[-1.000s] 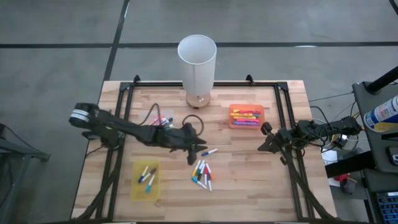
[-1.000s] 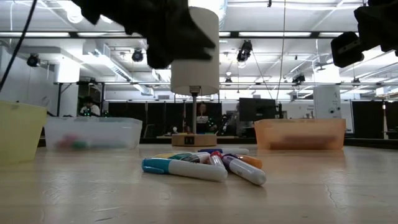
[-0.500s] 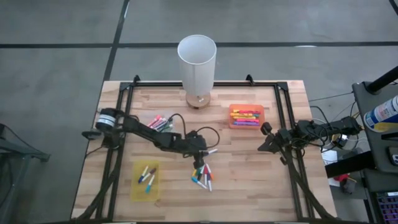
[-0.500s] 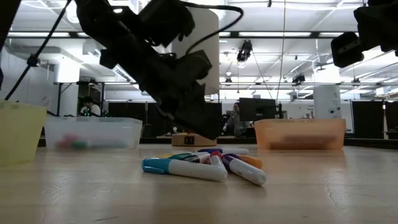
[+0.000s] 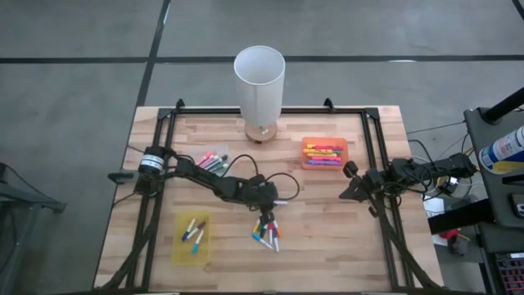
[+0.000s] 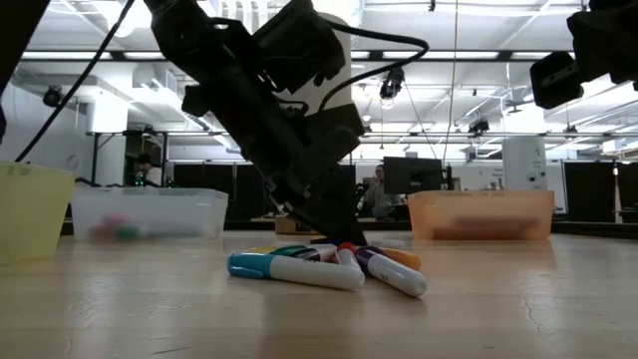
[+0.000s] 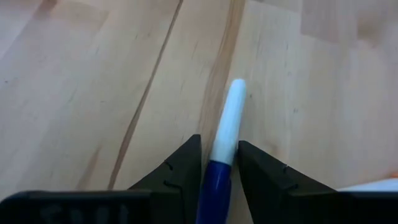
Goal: Pick & Place Markers
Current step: Put the small blue highlighter pen into the yellow bin
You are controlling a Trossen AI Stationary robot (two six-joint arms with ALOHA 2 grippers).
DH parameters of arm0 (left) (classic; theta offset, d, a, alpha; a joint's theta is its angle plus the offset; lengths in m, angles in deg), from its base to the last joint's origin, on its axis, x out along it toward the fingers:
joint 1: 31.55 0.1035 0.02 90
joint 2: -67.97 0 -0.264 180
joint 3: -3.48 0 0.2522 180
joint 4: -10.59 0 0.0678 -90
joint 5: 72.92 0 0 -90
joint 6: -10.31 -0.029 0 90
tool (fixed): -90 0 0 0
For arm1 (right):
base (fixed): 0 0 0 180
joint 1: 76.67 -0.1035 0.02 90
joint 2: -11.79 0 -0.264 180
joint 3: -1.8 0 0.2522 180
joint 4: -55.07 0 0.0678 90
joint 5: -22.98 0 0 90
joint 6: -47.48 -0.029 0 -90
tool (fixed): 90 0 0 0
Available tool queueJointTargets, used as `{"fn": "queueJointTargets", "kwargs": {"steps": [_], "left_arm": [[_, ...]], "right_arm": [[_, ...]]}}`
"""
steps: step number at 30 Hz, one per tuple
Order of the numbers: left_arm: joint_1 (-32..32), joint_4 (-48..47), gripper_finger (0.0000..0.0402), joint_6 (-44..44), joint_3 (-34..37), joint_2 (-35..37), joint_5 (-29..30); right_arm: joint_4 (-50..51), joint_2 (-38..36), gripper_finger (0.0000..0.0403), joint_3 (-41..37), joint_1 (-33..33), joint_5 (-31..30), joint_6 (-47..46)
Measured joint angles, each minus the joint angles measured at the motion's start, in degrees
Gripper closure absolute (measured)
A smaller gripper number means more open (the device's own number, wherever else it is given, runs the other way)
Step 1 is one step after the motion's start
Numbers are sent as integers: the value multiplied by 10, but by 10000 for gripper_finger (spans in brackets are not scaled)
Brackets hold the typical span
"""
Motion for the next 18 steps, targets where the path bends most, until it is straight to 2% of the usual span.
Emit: {"fn": "queueJointTargets", "kwargs": {"steps": [6,12,18], "left_arm": [[0,-25,301,13,0,4,-12],[1,-45,375,31,-7,6,-31],[1,-99,376,36,-25,26,-59]], "right_arm": [[0,2,394,0,0,0,0],[0,2,394,0,0,0,0],[0,2,394,0,0,0,0]]}}
